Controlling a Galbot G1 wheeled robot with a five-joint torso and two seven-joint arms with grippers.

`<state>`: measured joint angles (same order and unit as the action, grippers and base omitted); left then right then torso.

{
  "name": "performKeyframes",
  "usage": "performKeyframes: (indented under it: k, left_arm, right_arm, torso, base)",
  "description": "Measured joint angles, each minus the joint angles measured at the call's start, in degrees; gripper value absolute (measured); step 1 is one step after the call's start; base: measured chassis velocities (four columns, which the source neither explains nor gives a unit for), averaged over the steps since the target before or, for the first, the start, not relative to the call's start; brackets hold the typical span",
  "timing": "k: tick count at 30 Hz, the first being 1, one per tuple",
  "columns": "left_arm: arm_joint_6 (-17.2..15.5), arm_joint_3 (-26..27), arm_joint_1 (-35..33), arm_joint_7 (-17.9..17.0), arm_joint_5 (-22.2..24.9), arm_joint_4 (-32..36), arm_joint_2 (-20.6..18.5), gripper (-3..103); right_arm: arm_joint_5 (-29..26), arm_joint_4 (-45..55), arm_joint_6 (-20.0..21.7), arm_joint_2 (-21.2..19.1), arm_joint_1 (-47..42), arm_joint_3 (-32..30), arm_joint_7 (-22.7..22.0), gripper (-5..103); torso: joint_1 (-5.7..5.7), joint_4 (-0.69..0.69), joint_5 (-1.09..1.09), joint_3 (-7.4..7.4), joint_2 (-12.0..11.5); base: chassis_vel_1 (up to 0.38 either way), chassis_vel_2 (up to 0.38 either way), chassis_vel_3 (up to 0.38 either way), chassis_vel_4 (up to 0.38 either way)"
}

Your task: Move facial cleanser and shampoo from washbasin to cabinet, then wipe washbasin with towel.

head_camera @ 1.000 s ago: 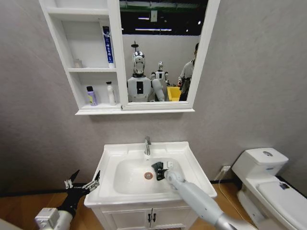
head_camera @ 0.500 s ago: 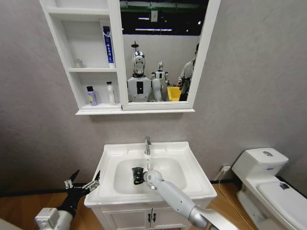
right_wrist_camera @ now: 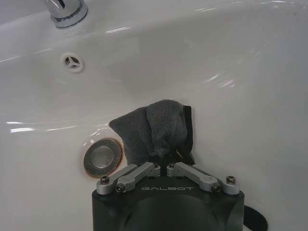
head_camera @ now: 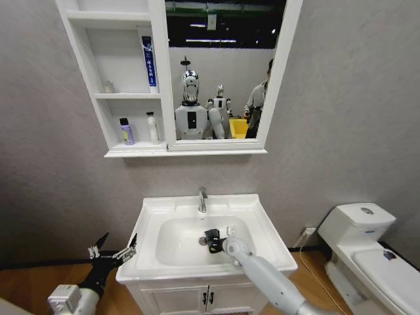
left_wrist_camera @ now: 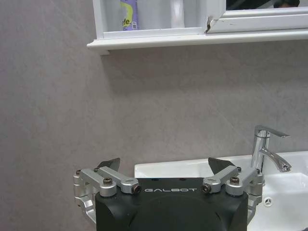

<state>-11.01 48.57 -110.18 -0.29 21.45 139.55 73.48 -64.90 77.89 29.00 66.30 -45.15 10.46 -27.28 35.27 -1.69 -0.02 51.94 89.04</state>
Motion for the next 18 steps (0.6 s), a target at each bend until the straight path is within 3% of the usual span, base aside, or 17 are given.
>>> performKeyframes:
  k: [4, 6, 7, 8, 11, 14, 18]
  left_arm:
    - [0.00, 0.00, 0.00, 0.00, 0.00, 0.00, 0.00, 100]
    - [0.00, 0.00, -0.01, 0.01, 0.00, 0.00, 0.00, 100]
    - [0.00, 0.00, -0.01, 0.01, 0.00, 0.00, 0.00, 100]
    - [0.00, 0.00, 0.00, 0.01, 0.00, 0.00, 0.00, 100]
    - [0.00, 0.00, 0.00, 0.01, 0.00, 0.00, 0.00, 100]
    - [0.00, 0.00, 0.00, 0.01, 0.00, 0.00, 0.00, 100]
    - [0.00, 0.00, 0.00, 0.01, 0.00, 0.00, 0.00, 100]
  right_arm:
    - [-0.76, -0.69, 0.02, 1.83, 0.21, 0.92, 0.41, 1]
    - [-4.33, -3.09, -0.48, 6.73, 1.46, 1.81, 0.05, 1]
    - [-4.33, -3.09, -0.48, 6.73, 1.46, 1.81, 0.05, 1]
    - [-6.62, -4.54, -0.67, 9.66, 2.61, 2.19, -0.33, 1]
    - [-8.18, -7.00, -1.09, 13.19, 4.61, 2.52, -0.58, 1]
    - [-9.29, -7.19, -0.83, 14.18, 4.84, 2.20, -2.23, 1]
    - [-6.44, -5.30, -0.28, 11.05, 2.84, 1.05, -2.90, 1]
  torso:
    - [0.00, -0.02, -0.02, 0.00, 0.00]
    - [0.01, 0.04, 0.03, 0.01, -0.01]
    - [0.01, 0.04, 0.03, 0.01, -0.01]
    - [0.00, 0.06, 0.02, 0.00, -0.01]
    - [0.00, 0.06, 0.00, 0.01, -0.01]
    - [0.00, 0.07, 0.03, 0.01, 0.00]
    - [0.00, 0.02, 0.02, 0.00, 0.00]
  base:
    - [0.000, 0.000, 0.000, 0.000]
    - [0.000, 0.000, 0.000, 0.000]
    - [0.000, 0.000, 0.000, 0.000]
    - [0.000, 0.000, 0.000, 0.000]
    - [0.000, 0.000, 0.000, 0.000]
    - [0.000, 0.000, 0.000, 0.000]
    - [0.000, 0.000, 0.000, 0.000]
